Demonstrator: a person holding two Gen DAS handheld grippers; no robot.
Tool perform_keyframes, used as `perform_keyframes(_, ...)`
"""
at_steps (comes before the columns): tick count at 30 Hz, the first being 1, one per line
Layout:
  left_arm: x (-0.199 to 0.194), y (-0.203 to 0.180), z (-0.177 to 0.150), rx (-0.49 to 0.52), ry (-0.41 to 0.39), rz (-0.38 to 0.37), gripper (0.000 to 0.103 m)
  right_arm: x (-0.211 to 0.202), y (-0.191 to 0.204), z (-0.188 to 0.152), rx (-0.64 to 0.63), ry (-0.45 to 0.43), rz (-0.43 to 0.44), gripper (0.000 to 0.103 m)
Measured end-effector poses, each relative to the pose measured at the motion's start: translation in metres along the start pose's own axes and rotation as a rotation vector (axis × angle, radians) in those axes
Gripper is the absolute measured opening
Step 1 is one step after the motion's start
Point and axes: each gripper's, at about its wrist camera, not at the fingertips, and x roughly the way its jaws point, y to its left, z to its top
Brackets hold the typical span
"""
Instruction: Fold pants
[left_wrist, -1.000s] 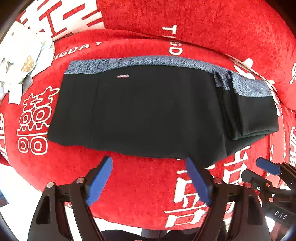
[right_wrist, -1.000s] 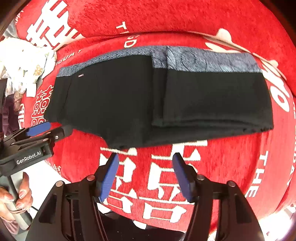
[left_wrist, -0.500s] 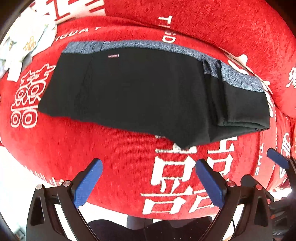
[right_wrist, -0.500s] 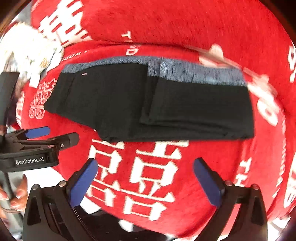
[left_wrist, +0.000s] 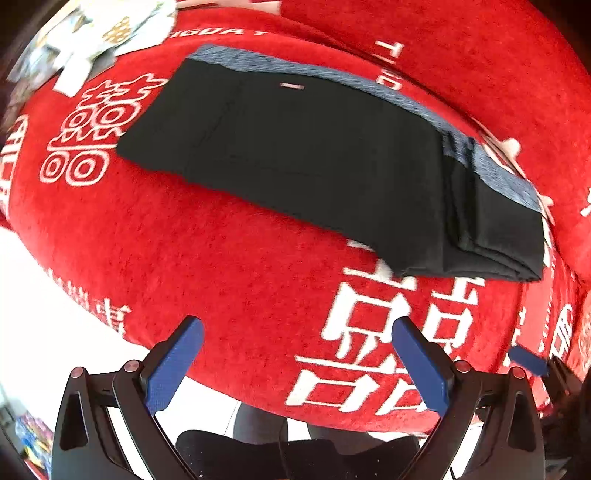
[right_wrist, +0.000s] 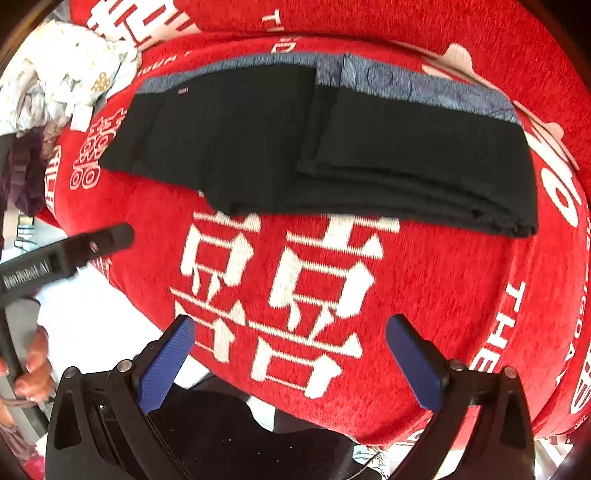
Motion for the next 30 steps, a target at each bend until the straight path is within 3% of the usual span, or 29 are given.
perform_keyframes(5, 0.008, 0.013, 0.007, -0.024, 0.014, -0.001, 0.102, 0.009, -0.004, -0.008, 0.021, 0.037, -0.009, 0.103)
perform_keyframes(14, 0.017, 0.038, 0.045, 0.044, 0.032, -0.050, 0.102, 0.026, 0.020, 0.011, 0.082, 0.072, -0.062, 0.103)
perform_keyframes(17, 0.018, 0.055, 0.062, 0.036, 0.040, -0.083, 0.102, 0.028, 0.034, 0.022, 0.088, 0.073, -0.079, 0.103)
perform_keyframes(25, 0.026, 0.120, 0.112, -0.097, 0.025, -0.208, 0.102, 0.030, 0.068, 0.061, 0.121, 0.058, -0.061, 0.103)
perform_keyframes(30, 0.050, 0.133, 0.123, -0.101, 0.093, -0.302, 0.102, 0.040, 0.082, 0.071, 0.130, 0.057, -0.057, 0.103)
